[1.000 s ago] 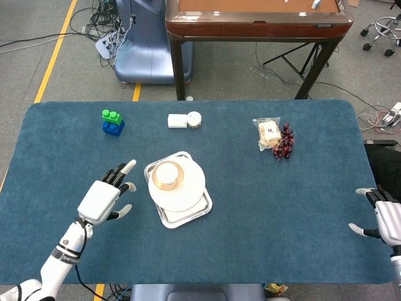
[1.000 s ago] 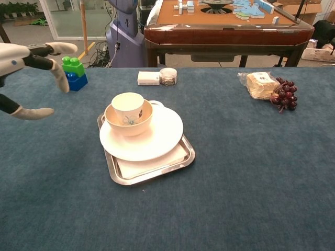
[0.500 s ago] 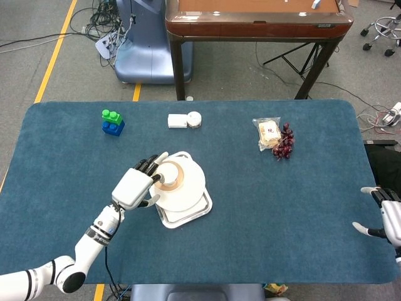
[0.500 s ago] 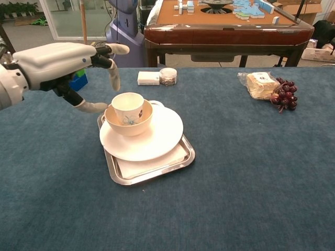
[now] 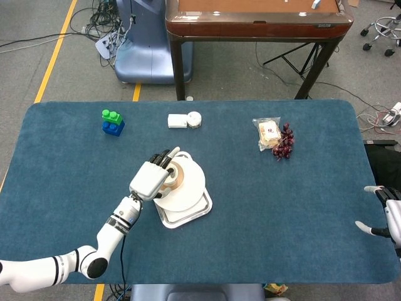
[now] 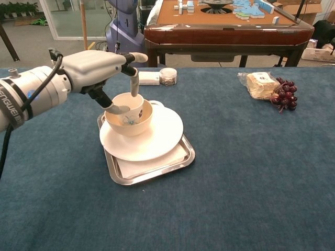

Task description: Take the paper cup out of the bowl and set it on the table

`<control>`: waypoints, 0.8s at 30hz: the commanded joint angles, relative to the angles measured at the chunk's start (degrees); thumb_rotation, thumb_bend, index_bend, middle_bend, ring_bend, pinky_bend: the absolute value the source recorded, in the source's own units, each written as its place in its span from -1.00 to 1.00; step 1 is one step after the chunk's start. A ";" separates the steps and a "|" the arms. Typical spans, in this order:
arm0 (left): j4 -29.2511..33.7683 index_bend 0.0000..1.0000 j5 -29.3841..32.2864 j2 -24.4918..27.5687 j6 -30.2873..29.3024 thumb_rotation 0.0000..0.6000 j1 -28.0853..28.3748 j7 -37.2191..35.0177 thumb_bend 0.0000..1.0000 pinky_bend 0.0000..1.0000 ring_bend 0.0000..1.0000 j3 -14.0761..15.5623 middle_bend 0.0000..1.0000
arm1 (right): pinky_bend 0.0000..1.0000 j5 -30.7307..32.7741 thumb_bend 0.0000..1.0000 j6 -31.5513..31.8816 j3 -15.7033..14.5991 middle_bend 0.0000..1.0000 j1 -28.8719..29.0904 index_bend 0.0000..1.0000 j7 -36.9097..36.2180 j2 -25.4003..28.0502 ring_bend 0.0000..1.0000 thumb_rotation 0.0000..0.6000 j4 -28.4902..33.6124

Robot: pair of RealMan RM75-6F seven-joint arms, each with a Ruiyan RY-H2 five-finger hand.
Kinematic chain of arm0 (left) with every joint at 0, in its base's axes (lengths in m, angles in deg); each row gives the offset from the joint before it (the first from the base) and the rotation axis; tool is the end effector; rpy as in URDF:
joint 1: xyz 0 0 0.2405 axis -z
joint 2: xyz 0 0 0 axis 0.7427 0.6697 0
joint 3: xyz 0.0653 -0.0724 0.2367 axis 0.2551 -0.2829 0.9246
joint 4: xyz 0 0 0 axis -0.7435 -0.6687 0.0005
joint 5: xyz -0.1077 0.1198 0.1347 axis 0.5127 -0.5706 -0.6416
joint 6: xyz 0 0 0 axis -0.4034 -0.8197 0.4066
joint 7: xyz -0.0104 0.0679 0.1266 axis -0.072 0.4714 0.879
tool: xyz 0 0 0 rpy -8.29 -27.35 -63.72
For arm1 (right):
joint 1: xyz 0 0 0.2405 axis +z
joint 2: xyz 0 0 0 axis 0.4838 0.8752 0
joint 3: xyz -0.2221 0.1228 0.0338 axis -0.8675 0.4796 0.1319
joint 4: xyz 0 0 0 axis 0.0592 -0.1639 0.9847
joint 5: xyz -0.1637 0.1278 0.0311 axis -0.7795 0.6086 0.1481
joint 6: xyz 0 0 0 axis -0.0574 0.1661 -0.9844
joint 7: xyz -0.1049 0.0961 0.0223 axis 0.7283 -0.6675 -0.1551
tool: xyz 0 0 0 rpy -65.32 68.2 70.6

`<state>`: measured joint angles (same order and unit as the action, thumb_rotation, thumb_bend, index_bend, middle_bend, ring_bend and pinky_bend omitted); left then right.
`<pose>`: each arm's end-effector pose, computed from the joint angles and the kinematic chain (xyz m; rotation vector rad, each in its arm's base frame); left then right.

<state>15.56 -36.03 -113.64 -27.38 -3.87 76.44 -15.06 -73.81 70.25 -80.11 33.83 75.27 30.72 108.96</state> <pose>-0.0922 0.3440 -0.0139 -1.9203 -0.6572 -0.9912 -0.3335 -0.1768 0.2056 1.3076 -1.0458 0.6515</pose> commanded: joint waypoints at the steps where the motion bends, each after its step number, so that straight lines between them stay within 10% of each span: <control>1: -1.16 -0.15 1.56 -1.08 0.18 1.00 0.95 1.43 -0.49 -0.70 -1.00 0.21 -1.00 | -0.26 -0.13 -1.00 0.06 0.04 -0.46 -0.07 -0.47 -0.34 0.15 -0.62 1.00 -0.07; 24: -4.62 -0.04 12.77 -2.70 -0.19 1.00 3.89 6.89 -0.49 -0.70 -1.00 1.48 -1.00 | -0.26 -0.22 -1.00 -0.25 0.17 -0.46 -0.09 -0.47 -0.93 0.27 -0.62 1.00 -0.28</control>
<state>11.22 -23.98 -116.31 -27.57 -0.14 82.90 -13.72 -74.03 70.00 -79.94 33.74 74.34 30.99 108.68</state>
